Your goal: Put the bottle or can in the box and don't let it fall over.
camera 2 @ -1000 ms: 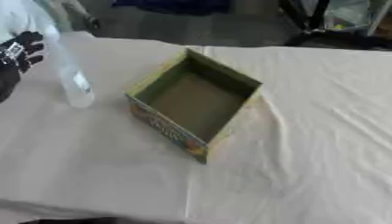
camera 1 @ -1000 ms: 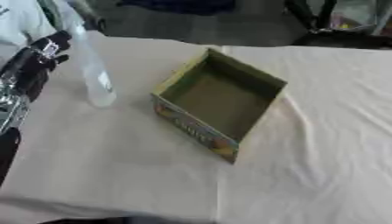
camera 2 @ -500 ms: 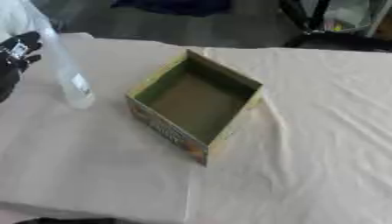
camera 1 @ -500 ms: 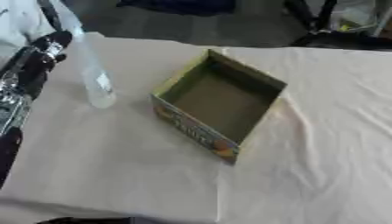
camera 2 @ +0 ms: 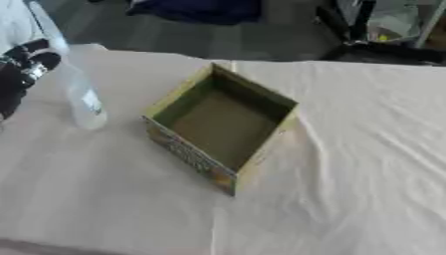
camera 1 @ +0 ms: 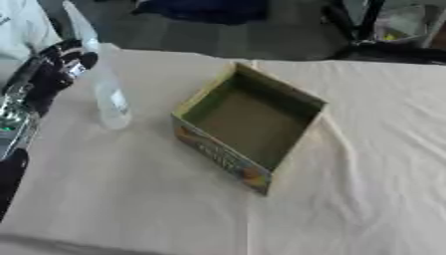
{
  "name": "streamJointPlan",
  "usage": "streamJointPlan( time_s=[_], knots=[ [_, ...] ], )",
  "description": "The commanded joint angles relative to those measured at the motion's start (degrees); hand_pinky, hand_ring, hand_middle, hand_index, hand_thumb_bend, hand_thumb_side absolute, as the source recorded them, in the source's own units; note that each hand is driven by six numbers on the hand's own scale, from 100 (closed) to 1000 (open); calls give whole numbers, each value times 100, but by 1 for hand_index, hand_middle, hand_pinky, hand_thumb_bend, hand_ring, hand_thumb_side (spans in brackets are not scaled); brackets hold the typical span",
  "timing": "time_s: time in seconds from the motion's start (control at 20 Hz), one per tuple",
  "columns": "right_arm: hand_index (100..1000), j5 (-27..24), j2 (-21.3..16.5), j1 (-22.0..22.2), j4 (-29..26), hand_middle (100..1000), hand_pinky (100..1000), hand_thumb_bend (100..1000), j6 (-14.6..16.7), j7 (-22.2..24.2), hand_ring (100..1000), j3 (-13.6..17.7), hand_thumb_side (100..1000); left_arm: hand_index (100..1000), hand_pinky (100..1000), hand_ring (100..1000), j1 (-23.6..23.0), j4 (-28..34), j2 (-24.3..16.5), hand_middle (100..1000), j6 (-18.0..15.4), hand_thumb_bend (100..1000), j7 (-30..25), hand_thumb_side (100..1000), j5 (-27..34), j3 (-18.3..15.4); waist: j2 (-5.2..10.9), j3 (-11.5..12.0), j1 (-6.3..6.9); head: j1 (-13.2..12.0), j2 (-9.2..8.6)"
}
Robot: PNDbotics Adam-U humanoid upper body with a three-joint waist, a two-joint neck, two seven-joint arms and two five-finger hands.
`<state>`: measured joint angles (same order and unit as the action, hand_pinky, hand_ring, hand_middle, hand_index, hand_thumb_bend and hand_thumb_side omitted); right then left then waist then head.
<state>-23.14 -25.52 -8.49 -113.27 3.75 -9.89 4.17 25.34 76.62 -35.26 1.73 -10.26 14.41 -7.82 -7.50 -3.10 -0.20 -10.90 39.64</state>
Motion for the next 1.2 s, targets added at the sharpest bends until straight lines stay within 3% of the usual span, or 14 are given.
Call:
streamJointPlan(
  time_s=[0.05,0.75,1.2],
  knots=[
    [1000,40,-149,-41,-132,1000,1000,100,19,9,1000,24,470,854,1000,1000,133,21,-206,1000,-10,611,-53,431,-45,7,34,-4,-4,9,-68],
    [1000,56,-143,-43,-132,1000,1000,100,29,12,1000,21,470,822,1000,1000,209,-97,-179,1000,89,511,-111,483,-283,77,11,-8,-10,13,0],
    [1000,53,-145,-44,-132,1000,1000,100,28,14,1000,25,470,863,1000,1000,187,-128,-178,1000,44,518,-167,461,-381,82,7,-8,-9,-8,-16]
  ],
)
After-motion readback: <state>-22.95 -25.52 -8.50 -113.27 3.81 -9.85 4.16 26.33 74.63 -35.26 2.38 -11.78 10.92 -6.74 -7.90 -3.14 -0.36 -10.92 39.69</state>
